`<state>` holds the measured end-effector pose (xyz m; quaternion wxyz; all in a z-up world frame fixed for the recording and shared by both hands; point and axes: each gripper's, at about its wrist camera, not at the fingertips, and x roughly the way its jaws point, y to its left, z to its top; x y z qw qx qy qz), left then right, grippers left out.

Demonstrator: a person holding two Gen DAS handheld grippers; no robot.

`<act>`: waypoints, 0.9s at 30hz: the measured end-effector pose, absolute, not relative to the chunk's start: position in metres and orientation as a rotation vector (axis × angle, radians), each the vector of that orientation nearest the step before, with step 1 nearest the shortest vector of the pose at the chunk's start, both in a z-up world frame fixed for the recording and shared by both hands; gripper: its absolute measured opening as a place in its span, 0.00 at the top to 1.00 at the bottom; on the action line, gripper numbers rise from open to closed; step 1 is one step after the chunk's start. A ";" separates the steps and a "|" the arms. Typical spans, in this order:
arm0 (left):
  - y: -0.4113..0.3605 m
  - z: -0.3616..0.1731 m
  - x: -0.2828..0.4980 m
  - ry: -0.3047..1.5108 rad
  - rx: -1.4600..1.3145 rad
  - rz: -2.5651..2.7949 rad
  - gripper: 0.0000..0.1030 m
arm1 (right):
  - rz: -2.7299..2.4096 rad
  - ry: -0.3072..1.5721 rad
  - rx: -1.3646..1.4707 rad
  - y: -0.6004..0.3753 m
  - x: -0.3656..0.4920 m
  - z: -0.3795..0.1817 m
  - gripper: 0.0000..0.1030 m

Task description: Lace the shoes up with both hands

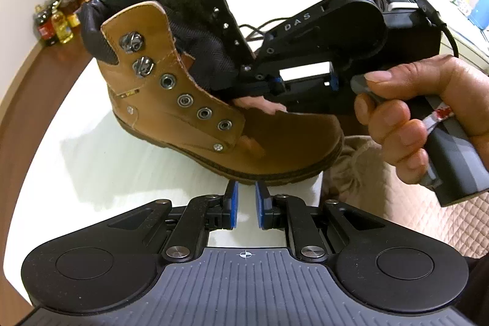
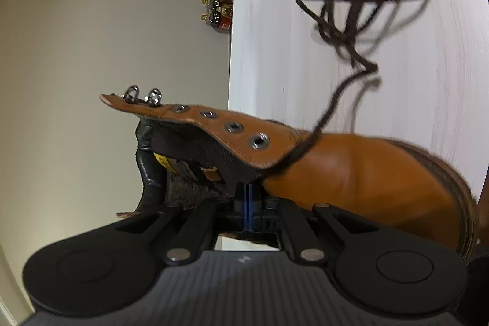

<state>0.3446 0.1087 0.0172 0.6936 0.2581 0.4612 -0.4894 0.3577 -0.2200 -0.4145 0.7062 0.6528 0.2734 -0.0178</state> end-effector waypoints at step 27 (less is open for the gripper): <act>0.098 0.013 0.357 0.979 0.526 -1.046 0.87 | -0.030 0.822 1.535 -0.233 0.357 -0.429 0.98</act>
